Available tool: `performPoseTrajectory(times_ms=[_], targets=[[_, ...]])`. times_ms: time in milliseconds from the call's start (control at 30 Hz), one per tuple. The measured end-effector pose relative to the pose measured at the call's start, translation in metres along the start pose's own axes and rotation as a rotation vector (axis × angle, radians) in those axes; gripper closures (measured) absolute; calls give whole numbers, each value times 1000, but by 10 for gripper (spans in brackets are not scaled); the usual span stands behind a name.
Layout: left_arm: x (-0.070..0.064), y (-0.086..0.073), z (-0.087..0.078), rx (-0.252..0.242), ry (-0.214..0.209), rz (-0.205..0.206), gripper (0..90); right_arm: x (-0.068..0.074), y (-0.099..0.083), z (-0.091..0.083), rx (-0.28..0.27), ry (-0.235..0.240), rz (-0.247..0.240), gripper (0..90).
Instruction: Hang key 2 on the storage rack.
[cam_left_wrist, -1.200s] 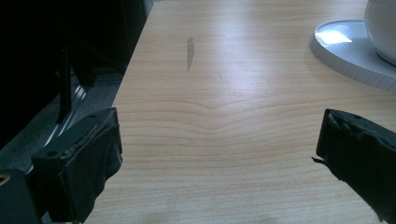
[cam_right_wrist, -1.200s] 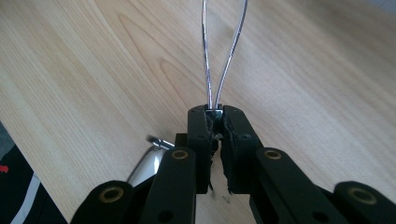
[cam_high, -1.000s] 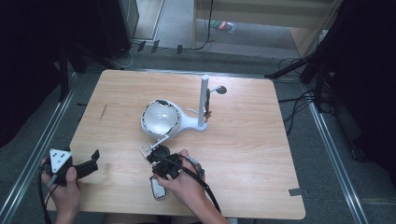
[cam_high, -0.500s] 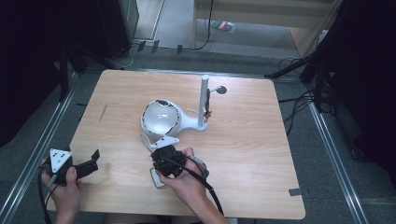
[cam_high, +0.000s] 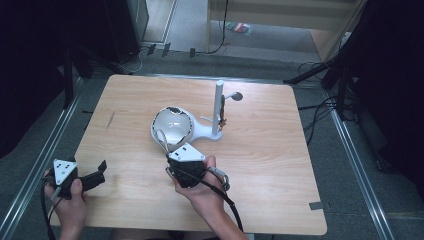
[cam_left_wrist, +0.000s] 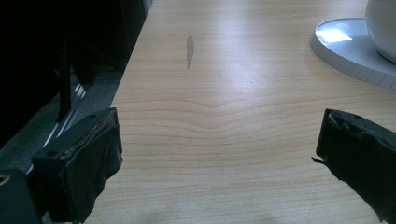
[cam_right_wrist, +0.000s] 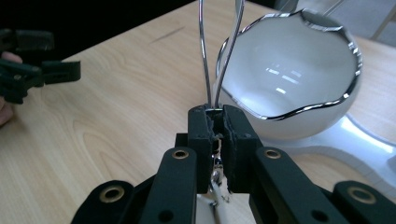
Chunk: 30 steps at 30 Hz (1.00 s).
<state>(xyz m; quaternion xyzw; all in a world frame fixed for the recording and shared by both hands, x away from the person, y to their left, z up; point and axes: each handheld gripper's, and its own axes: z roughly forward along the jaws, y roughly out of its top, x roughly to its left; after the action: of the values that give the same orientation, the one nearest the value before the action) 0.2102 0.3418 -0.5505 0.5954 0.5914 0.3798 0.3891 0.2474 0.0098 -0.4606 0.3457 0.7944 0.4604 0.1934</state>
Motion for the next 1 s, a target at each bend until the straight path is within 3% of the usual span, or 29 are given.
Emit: performPoseTrajectory(times_ms=[400, 1000], targets=[[0, 0, 1, 2, -1, 2, 3, -16, 8, -17, -94, -67, 22, 835], [0, 0, 1, -1, -2, -2, 3, -43, 16, -39, -151, -143, 65, 835]])
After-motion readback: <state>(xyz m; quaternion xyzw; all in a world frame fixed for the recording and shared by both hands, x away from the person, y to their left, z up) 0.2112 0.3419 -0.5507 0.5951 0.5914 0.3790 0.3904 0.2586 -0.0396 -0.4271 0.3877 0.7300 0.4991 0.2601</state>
